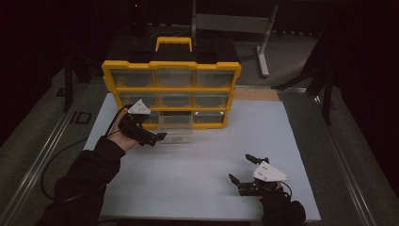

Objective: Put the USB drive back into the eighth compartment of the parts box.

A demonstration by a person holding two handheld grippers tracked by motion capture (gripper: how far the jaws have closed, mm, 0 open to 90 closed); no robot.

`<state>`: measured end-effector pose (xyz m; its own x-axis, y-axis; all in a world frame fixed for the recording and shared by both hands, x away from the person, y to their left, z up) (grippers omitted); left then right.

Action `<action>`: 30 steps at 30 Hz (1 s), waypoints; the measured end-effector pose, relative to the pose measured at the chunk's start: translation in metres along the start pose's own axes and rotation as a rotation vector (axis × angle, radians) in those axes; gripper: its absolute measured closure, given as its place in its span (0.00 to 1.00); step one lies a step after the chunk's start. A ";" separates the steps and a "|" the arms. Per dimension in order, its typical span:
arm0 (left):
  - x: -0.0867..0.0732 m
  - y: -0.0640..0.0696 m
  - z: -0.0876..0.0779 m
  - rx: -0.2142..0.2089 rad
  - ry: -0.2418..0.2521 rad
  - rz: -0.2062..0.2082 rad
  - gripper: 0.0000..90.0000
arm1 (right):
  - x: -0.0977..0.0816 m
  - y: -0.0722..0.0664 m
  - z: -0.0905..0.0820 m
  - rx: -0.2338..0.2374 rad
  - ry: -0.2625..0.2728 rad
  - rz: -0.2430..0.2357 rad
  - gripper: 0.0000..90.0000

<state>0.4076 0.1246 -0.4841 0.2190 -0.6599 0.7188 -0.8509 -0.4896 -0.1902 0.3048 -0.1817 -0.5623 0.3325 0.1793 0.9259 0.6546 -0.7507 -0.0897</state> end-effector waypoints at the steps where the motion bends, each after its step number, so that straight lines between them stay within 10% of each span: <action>1: 0.000 0.000 0.000 0.000 0.000 0.000 0.00 | 0.000 0.000 0.000 0.000 0.000 0.000 0.11; 30: -0.043 0.025 -0.029 0.034 0.020 -0.009 0.00 | 0.000 0.000 0.001 -0.001 -0.001 -0.001 0.11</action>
<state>0.3634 0.1572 -0.5000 0.2171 -0.6439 0.7337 -0.8318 -0.5154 -0.2061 0.3055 -0.1808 -0.5628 0.3326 0.1805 0.9256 0.6545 -0.7509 -0.0887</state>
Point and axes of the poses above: each handheld gripper's, and its own axes: z roughly forward along the jaws, x roughly out of its top, y roughly to its right, the point moved 9 cm from there along z, roughly forward along the jaws, and after that the axes turned 15 degrees about z, right-handed, at the moved point
